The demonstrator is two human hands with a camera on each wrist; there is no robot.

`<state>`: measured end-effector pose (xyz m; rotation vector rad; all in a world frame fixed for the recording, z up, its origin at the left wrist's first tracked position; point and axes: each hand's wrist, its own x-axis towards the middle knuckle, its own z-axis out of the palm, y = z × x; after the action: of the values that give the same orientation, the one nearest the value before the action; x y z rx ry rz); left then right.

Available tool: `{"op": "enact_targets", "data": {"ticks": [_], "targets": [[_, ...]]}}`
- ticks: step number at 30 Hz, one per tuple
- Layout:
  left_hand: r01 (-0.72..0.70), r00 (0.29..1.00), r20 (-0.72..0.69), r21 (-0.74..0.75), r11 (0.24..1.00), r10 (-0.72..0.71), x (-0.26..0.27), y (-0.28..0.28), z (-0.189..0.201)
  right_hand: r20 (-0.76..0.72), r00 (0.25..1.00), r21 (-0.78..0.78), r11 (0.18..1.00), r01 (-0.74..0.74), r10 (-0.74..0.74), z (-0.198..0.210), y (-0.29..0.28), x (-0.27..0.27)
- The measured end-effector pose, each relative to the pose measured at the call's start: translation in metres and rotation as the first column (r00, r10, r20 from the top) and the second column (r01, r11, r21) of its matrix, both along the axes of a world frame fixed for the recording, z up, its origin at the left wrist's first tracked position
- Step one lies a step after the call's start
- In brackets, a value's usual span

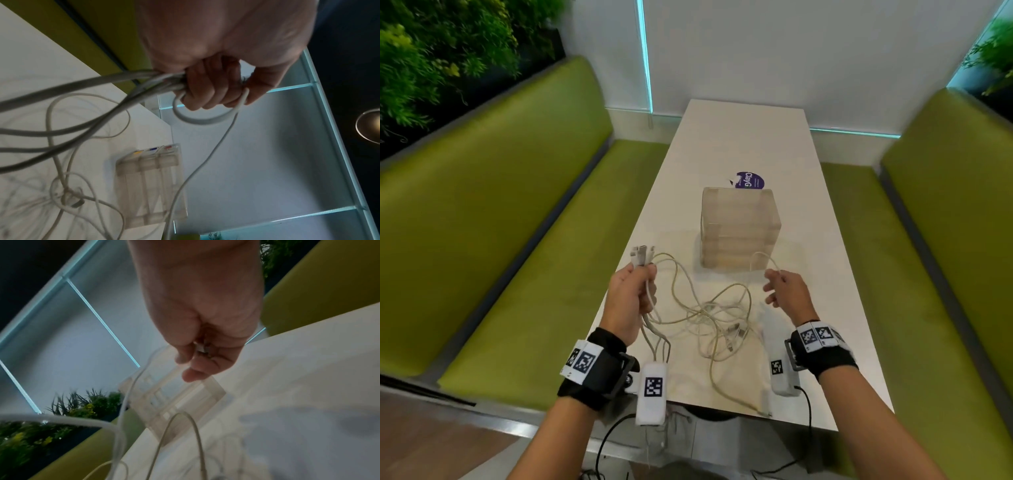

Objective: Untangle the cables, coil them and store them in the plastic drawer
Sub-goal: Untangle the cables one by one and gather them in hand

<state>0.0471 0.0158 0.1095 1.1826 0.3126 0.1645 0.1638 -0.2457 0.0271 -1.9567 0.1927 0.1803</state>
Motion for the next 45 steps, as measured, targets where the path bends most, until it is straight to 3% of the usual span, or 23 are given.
{"op": "enact_targets", "data": {"ticks": [3, 5, 8, 10, 12, 15, 16, 19, 21, 26, 32, 37, 40, 42, 45], "targets": [[-0.008, 1.000, 0.024, -0.008, 1.000, 0.008, -0.001, 0.006, 0.002, -0.075, 0.997, -0.016, 0.999, -0.029, 0.028, -0.007, -0.007, 0.001], [-0.007, 1.000, 0.026, -0.011, 1.000, 0.008, -0.001, 0.006, 0.003, -0.121, 0.983, -0.024, 0.990, -0.139, 0.136, -0.005, -0.005, 0.000], [0.002, 0.999, 0.032, -0.019, 1.000, -0.001, -0.001, 0.000, 0.004, -0.085, 0.942, -0.339, 0.879, -0.334, 0.325, 0.003, -0.001, -0.008], [-0.001, 1.000, 0.031, -0.012, 1.000, 0.001, -0.001, -0.004, 0.004, 0.036, 0.906, -0.434, 0.823, -0.367, 0.423, 0.017, 0.005, -0.023], [-0.018, 1.000, 0.021, -0.015, 1.000, 0.018, -0.001, -0.007, 0.004, 0.049, 0.806, -0.359, 0.763, -0.537, 0.590, 0.030, 0.013, -0.041], [-0.032, 0.999, 0.019, 0.001, 1.000, 0.032, 0.002, -0.011, 0.000, -0.126, 0.577, -0.250, 0.537, -0.806, 0.807, 0.037, 0.028, -0.066], [-0.026, 1.000, 0.016, 0.036, 0.999, 0.026, 0.002, -0.013, -0.002, -0.118, 0.575, -0.223, 0.543, -0.810, 0.809, 0.039, 0.033, -0.071], [0.006, 1.000, -0.017, 0.206, 0.979, -0.003, 0.002, -0.018, -0.012, 0.045, 0.691, -0.073, 0.692, -0.718, 0.722, 0.043, 0.045, -0.078], [0.037, 0.999, -0.042, 0.250, 0.967, -0.028, 0.000, -0.023, -0.018, 0.070, 0.733, -0.002, 0.735, -0.678, 0.676, 0.045, 0.050, -0.079], [-0.005, 1.000, -0.005, 0.174, 0.985, 0.006, 0.000, -0.022, -0.022, -0.071, 0.772, -0.050, 0.771, -0.635, 0.632, 0.032, 0.055, -0.079], [-0.111, 0.994, -0.013, 0.091, 0.990, 0.112, 0.001, -0.008, -0.026, -0.042, 0.828, 0.037, 0.829, -0.559, 0.560, 0.029, 0.046, -0.074], [0.173, 0.980, -0.150, 0.298, 0.939, -0.133, -0.002, -0.031, -0.035, 0.210, 0.849, 0.076, 0.858, -0.508, 0.484, 0.049, 0.067, -0.073], [0.267, 0.958, -0.175, 0.240, 0.934, -0.229, -0.002, -0.041, -0.032, 0.270, 0.867, 0.164, 0.867, -0.471, 0.420, 0.051, 0.078, -0.074], [0.269, 0.957, -0.166, 0.204, 0.941, -0.238, 0.000, -0.038, -0.029, 0.261, 0.903, 0.303, 0.859, -0.413, 0.342, 0.052, 0.080, -0.073], [0.335, 0.940, -0.147, 0.230, 0.914, -0.308, -0.001, -0.030, -0.023, 0.256, 0.936, 0.389, 0.861, -0.329, 0.242, 0.056, 0.077, -0.069]]}}
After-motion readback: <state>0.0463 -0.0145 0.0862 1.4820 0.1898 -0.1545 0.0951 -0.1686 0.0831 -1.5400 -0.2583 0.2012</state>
